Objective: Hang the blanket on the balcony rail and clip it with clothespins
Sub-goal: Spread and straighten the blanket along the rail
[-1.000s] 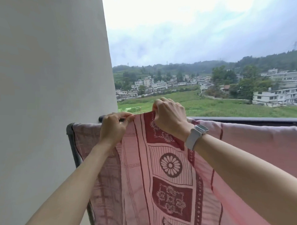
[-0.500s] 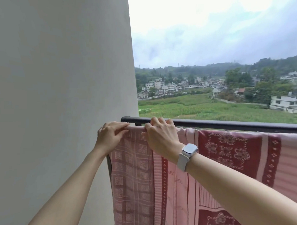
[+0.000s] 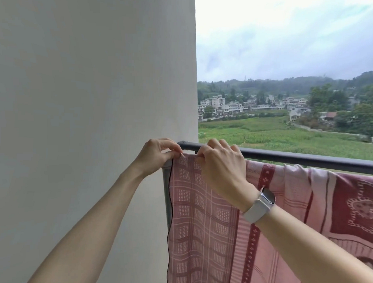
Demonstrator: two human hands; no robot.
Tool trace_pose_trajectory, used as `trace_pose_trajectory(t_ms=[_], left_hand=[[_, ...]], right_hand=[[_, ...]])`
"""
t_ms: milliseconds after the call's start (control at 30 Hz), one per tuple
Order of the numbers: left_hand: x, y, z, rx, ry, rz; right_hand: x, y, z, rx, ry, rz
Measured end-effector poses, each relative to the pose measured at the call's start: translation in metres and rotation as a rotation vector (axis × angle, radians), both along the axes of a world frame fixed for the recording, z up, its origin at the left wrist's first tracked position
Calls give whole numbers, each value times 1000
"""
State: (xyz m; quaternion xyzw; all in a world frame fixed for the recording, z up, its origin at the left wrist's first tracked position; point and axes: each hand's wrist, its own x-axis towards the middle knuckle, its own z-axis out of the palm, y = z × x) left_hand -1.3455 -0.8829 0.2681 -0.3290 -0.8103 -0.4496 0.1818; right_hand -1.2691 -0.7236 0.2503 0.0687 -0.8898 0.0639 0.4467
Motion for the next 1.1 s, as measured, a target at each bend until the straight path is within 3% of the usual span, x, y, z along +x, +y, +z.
trace_pose_trajectory(t_ms=[133,267,400,600,767,867,933,1100], left_hand=[[-11,5,13,-15,78,49],[-24,-14,32,162,205,95],[-29,-42,-2,128,65,66],[-42,-50,-19,230,103,51],[-51,-42,-45,256,-386,-286],[-48,-37,-62,415,-480,-325],[-47,-35,-63,572,-419,-230],[-53,-38,-50,653,-178,-101]], right_hand=[[-15,-3,16,-79,-13,-11],[-38,-24,45,-54,115,-50],[-42,-45,20,74,-58,-12],[-20,-47,1,68,61,-45],[-5,-36,-23,159,-13,-188],[1,-33,-33,180,11,-243],[4,-32,-38,195,9,-261],[2,-28,-46,196,117,-224]])
